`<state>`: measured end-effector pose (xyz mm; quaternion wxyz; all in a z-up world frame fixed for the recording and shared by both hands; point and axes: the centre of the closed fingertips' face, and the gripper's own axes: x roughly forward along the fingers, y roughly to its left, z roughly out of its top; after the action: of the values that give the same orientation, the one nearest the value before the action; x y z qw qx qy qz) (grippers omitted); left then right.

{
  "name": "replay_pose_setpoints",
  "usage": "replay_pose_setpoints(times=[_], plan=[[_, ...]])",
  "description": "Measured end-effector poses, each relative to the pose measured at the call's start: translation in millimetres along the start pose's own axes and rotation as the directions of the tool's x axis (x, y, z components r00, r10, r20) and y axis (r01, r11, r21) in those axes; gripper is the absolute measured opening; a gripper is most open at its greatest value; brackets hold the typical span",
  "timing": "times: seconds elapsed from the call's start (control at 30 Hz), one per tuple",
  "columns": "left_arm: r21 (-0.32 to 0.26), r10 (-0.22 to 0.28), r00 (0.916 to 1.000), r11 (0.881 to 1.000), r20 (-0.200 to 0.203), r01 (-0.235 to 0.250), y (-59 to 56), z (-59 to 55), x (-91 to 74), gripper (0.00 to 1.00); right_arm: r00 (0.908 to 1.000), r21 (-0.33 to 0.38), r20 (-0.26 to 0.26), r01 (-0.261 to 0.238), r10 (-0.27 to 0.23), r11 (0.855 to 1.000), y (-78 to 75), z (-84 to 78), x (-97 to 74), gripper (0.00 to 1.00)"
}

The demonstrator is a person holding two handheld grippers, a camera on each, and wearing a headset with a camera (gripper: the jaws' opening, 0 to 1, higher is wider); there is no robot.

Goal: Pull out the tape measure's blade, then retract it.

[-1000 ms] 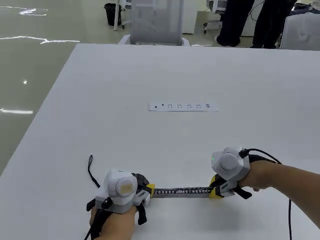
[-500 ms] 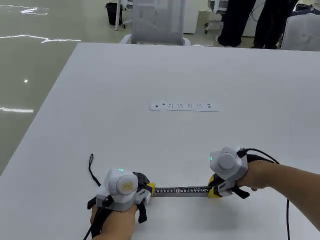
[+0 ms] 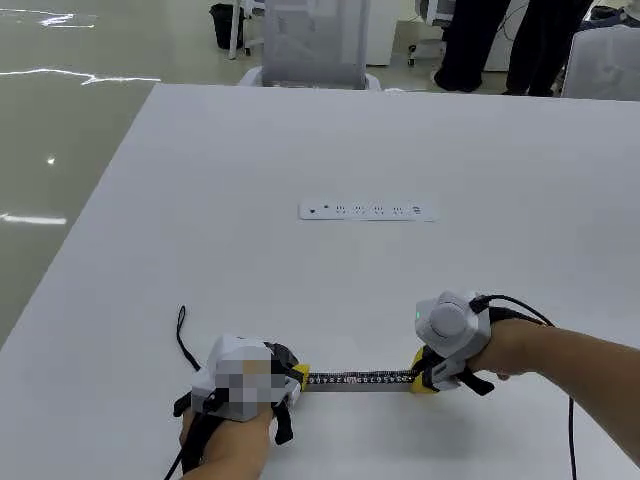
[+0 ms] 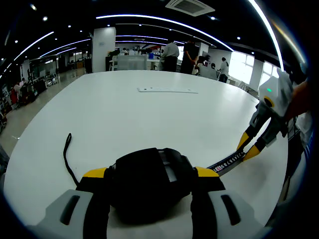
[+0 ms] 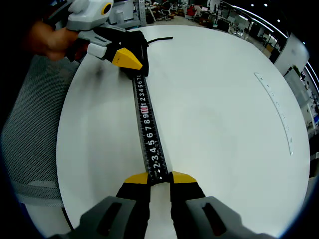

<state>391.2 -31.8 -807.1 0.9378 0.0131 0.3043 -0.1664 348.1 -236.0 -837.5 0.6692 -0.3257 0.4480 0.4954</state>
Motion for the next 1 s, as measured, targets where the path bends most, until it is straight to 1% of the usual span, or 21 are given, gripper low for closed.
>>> replay_pose_setpoints(times=[1.0], plan=[[-0.003,-0.004,1.0000,1.000,-0.001,0.004,0.0,-0.7,0.3,0.63,1.0000,0.002,0.004,-0.008,0.008,1.000,2.0,8.6,4.0,0.14]])
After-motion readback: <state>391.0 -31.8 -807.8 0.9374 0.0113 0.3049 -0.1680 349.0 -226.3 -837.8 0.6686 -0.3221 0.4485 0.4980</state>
